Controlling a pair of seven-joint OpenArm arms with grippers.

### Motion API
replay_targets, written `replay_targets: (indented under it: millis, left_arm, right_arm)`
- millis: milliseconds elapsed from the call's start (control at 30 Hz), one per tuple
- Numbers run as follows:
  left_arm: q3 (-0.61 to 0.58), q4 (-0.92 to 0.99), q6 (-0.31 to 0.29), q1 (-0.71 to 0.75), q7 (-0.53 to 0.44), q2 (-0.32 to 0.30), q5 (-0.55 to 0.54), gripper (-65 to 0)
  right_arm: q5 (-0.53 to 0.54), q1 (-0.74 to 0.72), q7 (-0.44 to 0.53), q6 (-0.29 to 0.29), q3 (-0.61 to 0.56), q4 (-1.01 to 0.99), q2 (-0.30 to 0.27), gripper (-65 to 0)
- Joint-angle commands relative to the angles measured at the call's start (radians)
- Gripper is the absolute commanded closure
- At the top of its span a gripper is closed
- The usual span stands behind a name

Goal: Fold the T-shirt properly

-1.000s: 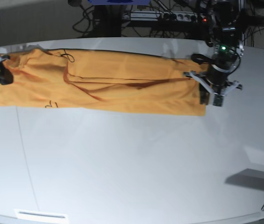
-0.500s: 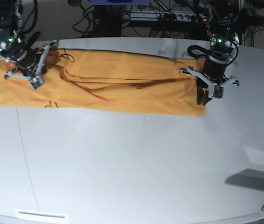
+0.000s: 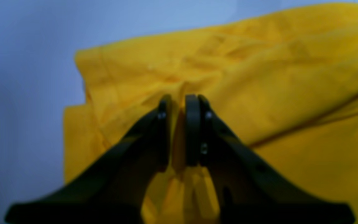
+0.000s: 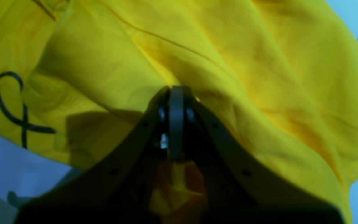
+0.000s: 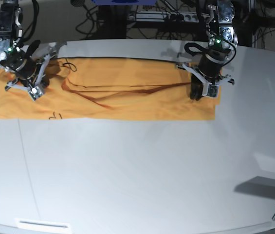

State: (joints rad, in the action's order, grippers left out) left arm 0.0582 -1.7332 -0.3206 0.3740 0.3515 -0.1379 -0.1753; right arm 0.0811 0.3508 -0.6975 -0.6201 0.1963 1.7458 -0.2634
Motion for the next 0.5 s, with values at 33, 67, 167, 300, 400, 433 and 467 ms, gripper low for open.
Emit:
replay_targets:
  millis: [33, 67, 167, 300, 400, 433, 467]
  left_arm:
    - [0.01, -0.061, 0.031, -0.005, -0.03, -0.007, -0.003, -7.1]
    - [0.013, -0.078, 0.039, -0.005, -0.029, -0.009, -0.003, -7.1]
    - [0.015, -0.115, 0.039, -0.013, -0.025, -0.019, 0.013, -7.1]
    - [0.004, -0.135, 0.039, -0.014, -0.025, -0.004, 0.119, -7.1]
    - [0.004, -0.143, 0.039, -0.011, -0.025, 0.034, 0.165, -7.1]
    - [0.002, -0.147, 0.039, -0.011, -0.025, 0.045, 0.175, -7.1]
    - [0.002, -0.147, 0.039, -0.01, -0.025, 0.051, 0.175, -7.1]
  right_arm:
    - [-0.06, 0.024, -0.106, -0.008, 0.039, 0.035, -0.01, -0.1]
    - [-0.06, 0.031, -0.113, -0.008, 0.056, 0.064, -0.014, -0.1]
    - [-0.06, 0.027, -0.184, -0.008, 0.087, 0.141, -0.017, 0.0]
    - [-0.06, 0.034, -0.23, -0.008, 0.098, 0.216, -0.04, 0.0]
    - [-0.06, 0.032, -0.233, -0.008, 0.098, 0.22, -0.044, 0.0]
    - [-0.06, 0.032, -0.233, -0.01, 0.094, 0.22, -0.044, 0.0]
    - [-0.06, 0.032, -0.233, -0.01, 0.093, 0.22, -0.044, 0.0]
